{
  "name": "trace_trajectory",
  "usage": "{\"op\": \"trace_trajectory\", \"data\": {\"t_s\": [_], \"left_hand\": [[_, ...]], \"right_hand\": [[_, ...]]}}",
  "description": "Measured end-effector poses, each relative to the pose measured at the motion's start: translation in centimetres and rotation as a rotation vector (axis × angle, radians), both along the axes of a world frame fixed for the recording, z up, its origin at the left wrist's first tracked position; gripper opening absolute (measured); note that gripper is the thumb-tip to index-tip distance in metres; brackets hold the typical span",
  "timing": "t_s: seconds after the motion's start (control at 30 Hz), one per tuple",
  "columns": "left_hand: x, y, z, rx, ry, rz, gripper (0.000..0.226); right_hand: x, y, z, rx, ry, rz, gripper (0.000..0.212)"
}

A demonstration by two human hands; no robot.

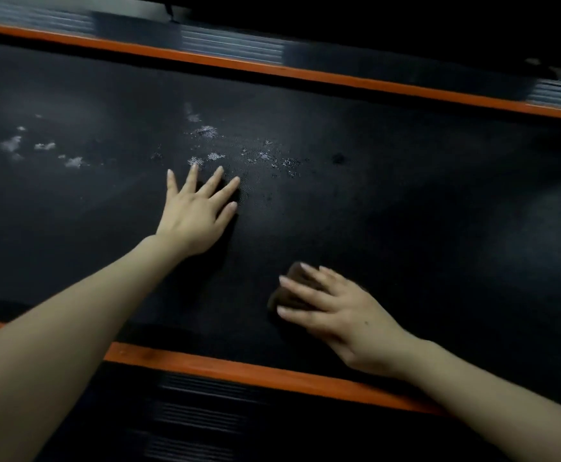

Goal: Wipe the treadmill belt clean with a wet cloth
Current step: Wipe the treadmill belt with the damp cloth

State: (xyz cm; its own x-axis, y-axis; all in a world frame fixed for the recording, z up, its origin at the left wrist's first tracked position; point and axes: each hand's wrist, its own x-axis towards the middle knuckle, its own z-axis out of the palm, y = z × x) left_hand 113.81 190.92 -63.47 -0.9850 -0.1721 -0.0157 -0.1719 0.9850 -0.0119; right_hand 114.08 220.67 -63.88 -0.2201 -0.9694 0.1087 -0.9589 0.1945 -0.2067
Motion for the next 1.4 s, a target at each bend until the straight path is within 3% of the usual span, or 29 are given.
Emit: {"op": "trace_trajectory", "data": {"t_s": [0.07, 0.1, 0.17, 0.27, 0.3, 0.33, 0.37, 0.5, 0.57, 0.63, 0.77, 0.8, 0.87, 1.03, 1.1, 1.17, 1.27, 1.3, 1.33, 1.4], "left_hand": [[-1.0, -0.7, 0.0, 0.011, 0.004, -0.038, 0.052], [-1.4, -1.0, -0.1, 0.017, -0.005, -0.047, 0.052], [-1.4, -1.2, -0.5, 0.063, -0.022, -0.043, 0.053], [-0.9, -0.9, -1.2, 0.121, 0.0, -0.027, 0.053], [-0.9, -0.9, -1.3, 0.125, 0.011, -0.03, 0.052], [-1.0, -0.9, -1.4, 0.129, 0.024, -0.033, 0.052], [-1.1, -1.0, -1.5, 0.132, 0.038, -0.039, 0.052], [-0.9, -1.6, -1.8, 0.154, 0.086, -0.069, 0.061], [-0.8, -1.6, -1.9, 0.156, 0.09, -0.068, 0.065], [-0.8, -1.6, -1.9, 0.153, 0.086, -0.062, 0.066], [-0.9, -1.4, -1.8, 0.153, 0.089, -0.047, 0.067], [-1.0, -1.3, -1.8, 0.152, 0.088, -0.044, 0.066], [-1.0, -1.2, -1.7, 0.149, 0.083, -0.042, 0.064], [-1.0, -1.5, -1.6, 0.158, 0.07, -0.052, 0.06], [-0.9, -1.5, -1.6, 0.157, 0.057, -0.05, 0.06], [-0.9, -1.4, -1.5, 0.152, 0.052, -0.044, 0.061], [-1.1, -1.4, -1.2, 0.148, 0.061, -0.042, 0.062], [-1.2, -1.5, -1.0, 0.143, 0.067, -0.047, 0.061], [-1.4, -1.6, -0.8, 0.139, 0.076, -0.052, 0.06], [-2.2, -1.8, -0.5, 0.127, 0.104, -0.048, 0.058]], "right_hand": [[-1.7, 1.1, 1.1, 0.074, 0.002, 0.135, 0.044], [-3.5, 1.4, 1.1, 0.087, 0.045, 0.099, 0.044], [-8.1, 1.5, 0.9, 0.046, 0.031, -0.285, 0.044], [-11.3, -1.8, 1.2, -0.006, -0.066, -1.14, 0.042], [-10.6, -3.9, 1.1, 0.009, -0.046, -1.27, 0.043], [-9.5, -6.0, 0.8, -0.002, 0.005, -1.264, 0.044], [-7.8, -7.9, 0.6, -0.052, 0.047, -1.12, 0.046], [0.0, -8.1, 0.3, 0.014, 0.015, -0.308, 0.045], [-2.4, -4.8, 1.0, 0.075, 0.021, -0.106, 0.045], [-6.8, -1.9, 0.4, 0.062, 0.049, -0.303, 0.045], [-13.2, -3.4, 0.6, -0.016, 0.015, -1.356, 0.043], [-13.4, -5.2, 0.7, -0.016, 0.019, -1.497, 0.042], [-12.7, -8.3, 0.6, -0.04, 0.028, -1.421, 0.043], [-6.4, -6.8, -0.1, 0.009, 0.042, -0.436, 0.044], [-7.7, -4.3, 0.2, 0.043, 0.045, -0.295, 0.044], [-10.9, -2.7, 0.1, 0.01, 0.08, -0.523, 0.044], [-15.1, -4.8, 1.0, -0.012, -0.021, -1.238, 0.042], [-15.5, -6.5, 1.1, -0.013, -0.028, -1.37, 0.042], [-15.4, -8.3, 1.0, -0.004, -0.011, -1.368, 0.042], [-13.9, -11.4, 0.3, -0.026, 0.066, -1.046, 0.045]]}}
